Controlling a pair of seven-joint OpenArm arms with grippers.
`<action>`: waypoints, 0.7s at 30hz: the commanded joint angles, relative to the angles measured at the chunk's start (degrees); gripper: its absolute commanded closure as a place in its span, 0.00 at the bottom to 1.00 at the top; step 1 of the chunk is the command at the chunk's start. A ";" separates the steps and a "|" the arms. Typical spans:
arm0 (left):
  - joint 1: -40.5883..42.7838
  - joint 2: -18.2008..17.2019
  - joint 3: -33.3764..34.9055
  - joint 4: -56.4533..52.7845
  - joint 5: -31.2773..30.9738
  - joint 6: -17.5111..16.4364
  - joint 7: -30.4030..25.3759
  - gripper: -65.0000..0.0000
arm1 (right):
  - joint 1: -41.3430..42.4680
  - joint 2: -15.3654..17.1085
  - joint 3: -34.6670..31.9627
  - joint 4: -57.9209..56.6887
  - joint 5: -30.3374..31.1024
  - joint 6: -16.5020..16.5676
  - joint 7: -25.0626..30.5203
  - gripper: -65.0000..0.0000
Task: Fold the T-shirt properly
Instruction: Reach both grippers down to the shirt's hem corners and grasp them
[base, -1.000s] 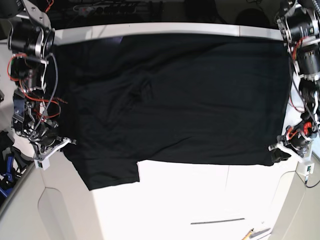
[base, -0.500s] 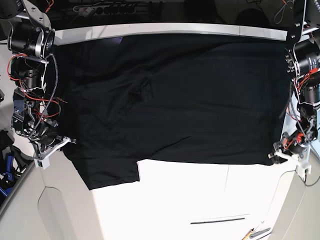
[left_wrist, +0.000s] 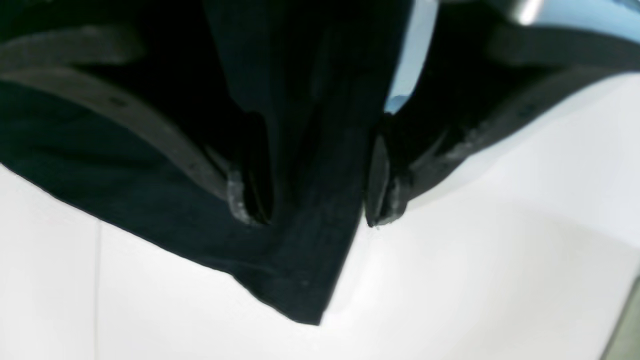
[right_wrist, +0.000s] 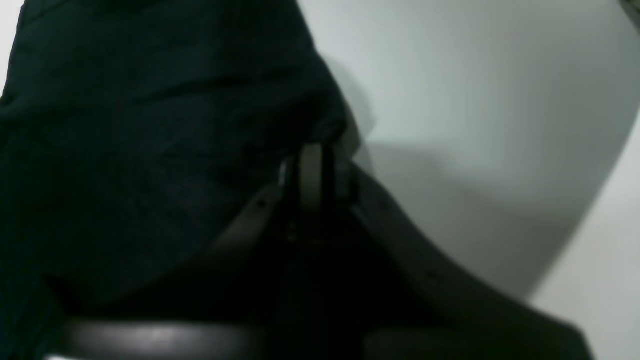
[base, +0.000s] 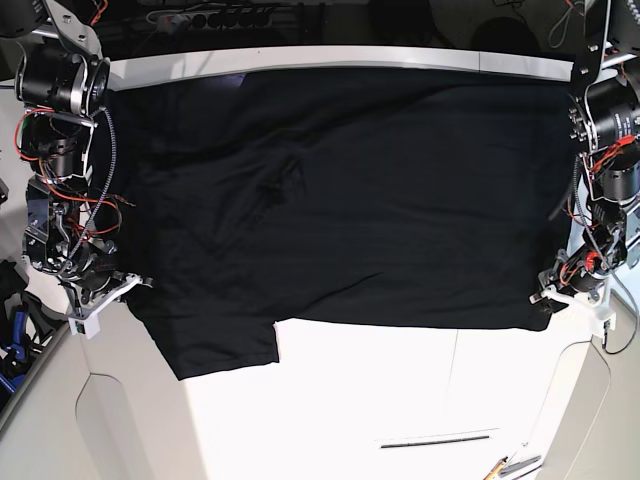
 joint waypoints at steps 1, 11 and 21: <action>-1.55 -0.09 0.00 0.61 -0.44 -0.81 -0.28 0.49 | 1.55 0.63 0.04 0.68 0.26 0.04 0.48 1.00; -1.57 0.00 0.00 0.94 -0.46 -0.81 -2.91 1.00 | 1.57 0.68 0.04 0.76 0.35 0.04 0.46 1.00; 0.76 -3.63 -0.09 5.79 -9.49 -7.39 2.80 1.00 | 0.92 0.68 0.07 9.01 5.01 0.92 -9.27 1.00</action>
